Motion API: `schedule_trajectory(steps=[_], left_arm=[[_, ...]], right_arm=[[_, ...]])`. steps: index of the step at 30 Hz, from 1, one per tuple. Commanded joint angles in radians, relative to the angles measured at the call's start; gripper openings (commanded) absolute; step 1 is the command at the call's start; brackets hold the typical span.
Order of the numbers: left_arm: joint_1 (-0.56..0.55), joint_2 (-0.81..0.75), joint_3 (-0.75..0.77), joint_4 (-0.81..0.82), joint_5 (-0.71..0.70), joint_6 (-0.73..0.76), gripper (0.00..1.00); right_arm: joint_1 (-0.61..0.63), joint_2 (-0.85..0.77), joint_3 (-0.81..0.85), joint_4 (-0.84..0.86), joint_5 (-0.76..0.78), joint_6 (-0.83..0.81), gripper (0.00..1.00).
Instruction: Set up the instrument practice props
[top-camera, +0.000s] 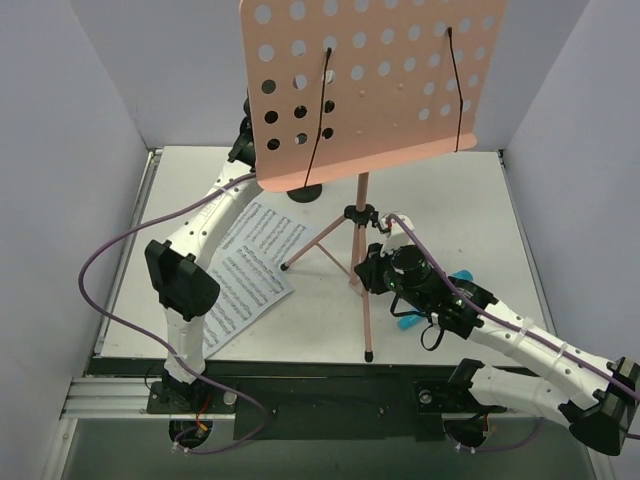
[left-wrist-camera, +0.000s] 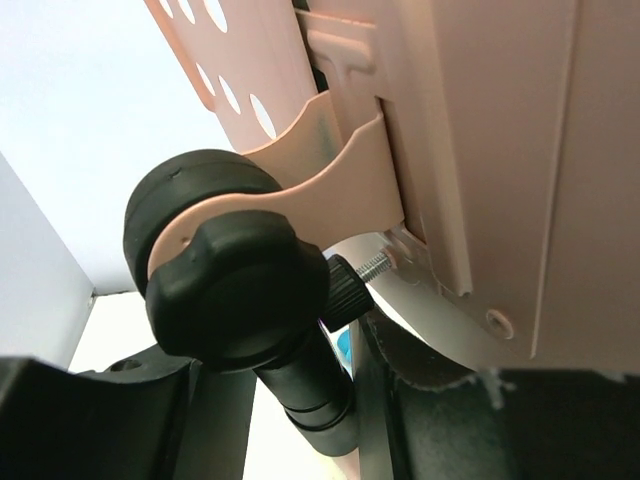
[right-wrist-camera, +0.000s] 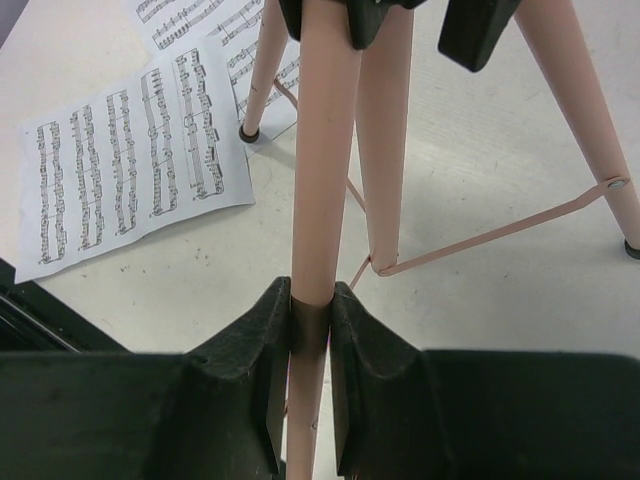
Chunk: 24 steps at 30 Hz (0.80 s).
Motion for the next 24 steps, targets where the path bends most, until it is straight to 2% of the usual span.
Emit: schedule_trajectory(steps=[1, 8, 12, 15, 18, 21, 24], left_arm=[[0.097, -0.013, 0.122, 0.411, -0.112, 0.188, 0.0], [0.094, -0.007, 0.058, 0.589, -0.058, 0.022, 0.0], [0.082, -0.026, 0.004, 0.621, -0.032, -0.027, 0.02], [0.068, -0.073, -0.071, 0.629, -0.028, -0.023, 0.21], [0.059, -0.116, -0.143, 0.632, -0.037, -0.01, 0.34], [0.056, -0.171, -0.242, 0.661, -0.054, -0.012, 0.41], [0.051, -0.208, -0.325, 0.689, -0.058, -0.024, 0.61]], right_arm=[[0.03, 0.027, -0.06, -0.085, -0.091, -0.051, 0.0], [0.042, 0.104, -0.108, -0.011, -0.031, -0.065, 0.0], [0.088, 0.132, -0.123, 0.014, -0.005, -0.054, 0.0], [0.116, 0.133, -0.143, 0.029, 0.022, -0.038, 0.0], [0.126, 0.126, -0.166, 0.041, 0.039, -0.018, 0.0], [0.137, 0.123, -0.203, 0.061, 0.042, 0.005, 0.0], [0.143, 0.124, -0.229, 0.078, 0.058, 0.022, 0.0]])
